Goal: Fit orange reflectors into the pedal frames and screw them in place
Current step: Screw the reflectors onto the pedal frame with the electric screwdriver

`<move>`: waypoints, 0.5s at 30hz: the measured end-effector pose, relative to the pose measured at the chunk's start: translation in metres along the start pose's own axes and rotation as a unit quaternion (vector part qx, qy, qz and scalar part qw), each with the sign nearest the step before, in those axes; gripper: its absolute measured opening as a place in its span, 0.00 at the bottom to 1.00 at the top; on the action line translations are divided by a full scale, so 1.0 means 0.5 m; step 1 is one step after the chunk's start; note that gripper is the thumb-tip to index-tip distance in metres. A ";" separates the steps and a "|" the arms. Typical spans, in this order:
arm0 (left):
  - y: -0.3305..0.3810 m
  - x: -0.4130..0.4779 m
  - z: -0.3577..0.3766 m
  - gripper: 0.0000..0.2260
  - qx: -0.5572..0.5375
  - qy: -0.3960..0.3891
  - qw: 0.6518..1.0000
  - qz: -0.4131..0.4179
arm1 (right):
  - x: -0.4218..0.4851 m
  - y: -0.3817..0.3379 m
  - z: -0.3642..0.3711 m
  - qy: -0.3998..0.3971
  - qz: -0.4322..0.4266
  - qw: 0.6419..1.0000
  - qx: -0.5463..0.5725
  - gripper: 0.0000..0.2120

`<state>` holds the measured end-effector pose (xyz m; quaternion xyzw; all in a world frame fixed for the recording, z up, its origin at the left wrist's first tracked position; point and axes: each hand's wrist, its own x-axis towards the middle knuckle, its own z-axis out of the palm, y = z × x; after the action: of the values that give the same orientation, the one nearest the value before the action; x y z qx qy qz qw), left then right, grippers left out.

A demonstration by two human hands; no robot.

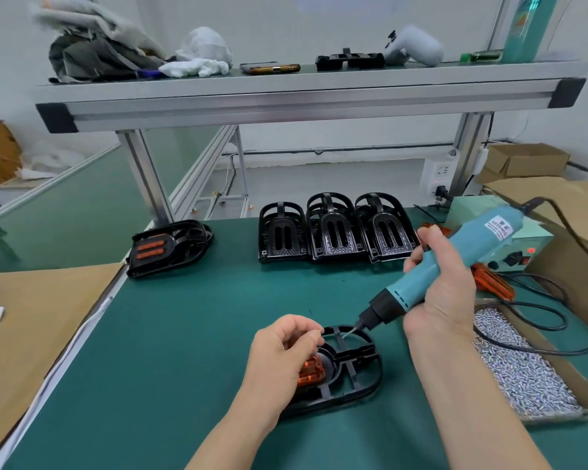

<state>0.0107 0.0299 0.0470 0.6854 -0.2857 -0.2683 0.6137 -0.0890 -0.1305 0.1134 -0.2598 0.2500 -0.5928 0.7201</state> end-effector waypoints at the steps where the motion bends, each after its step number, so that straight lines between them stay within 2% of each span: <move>1: -0.001 -0.002 0.001 0.10 -0.003 -0.005 1.000 -0.002 | -0.005 0.003 0.011 -0.003 -0.012 1.000 0.000 0.12; 3: -0.001 -0.005 0.001 0.11 -0.011 -0.011 1.000 -0.004 | -0.016 0.010 0.028 -0.011 -0.042 0.999 -0.008 0.09; 9: 0.001 -0.005 0.003 0.10 -0.048 -0.016 0.999 -0.017 | -0.039 0.023 0.051 -0.030 -0.103 0.994 -0.023 0.10; 15: 0.002 -0.001 0.013 0.11 -0.079 -0.017 0.997 -0.021 | -0.041 0.029 0.055 -0.052 -0.114 0.992 -0.034 0.09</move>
<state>0.0057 0.0257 0.0472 0.6358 -0.2600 -0.3146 0.6551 -0.0636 -0.1058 0.1253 -0.3414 0.2007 -0.6479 0.6507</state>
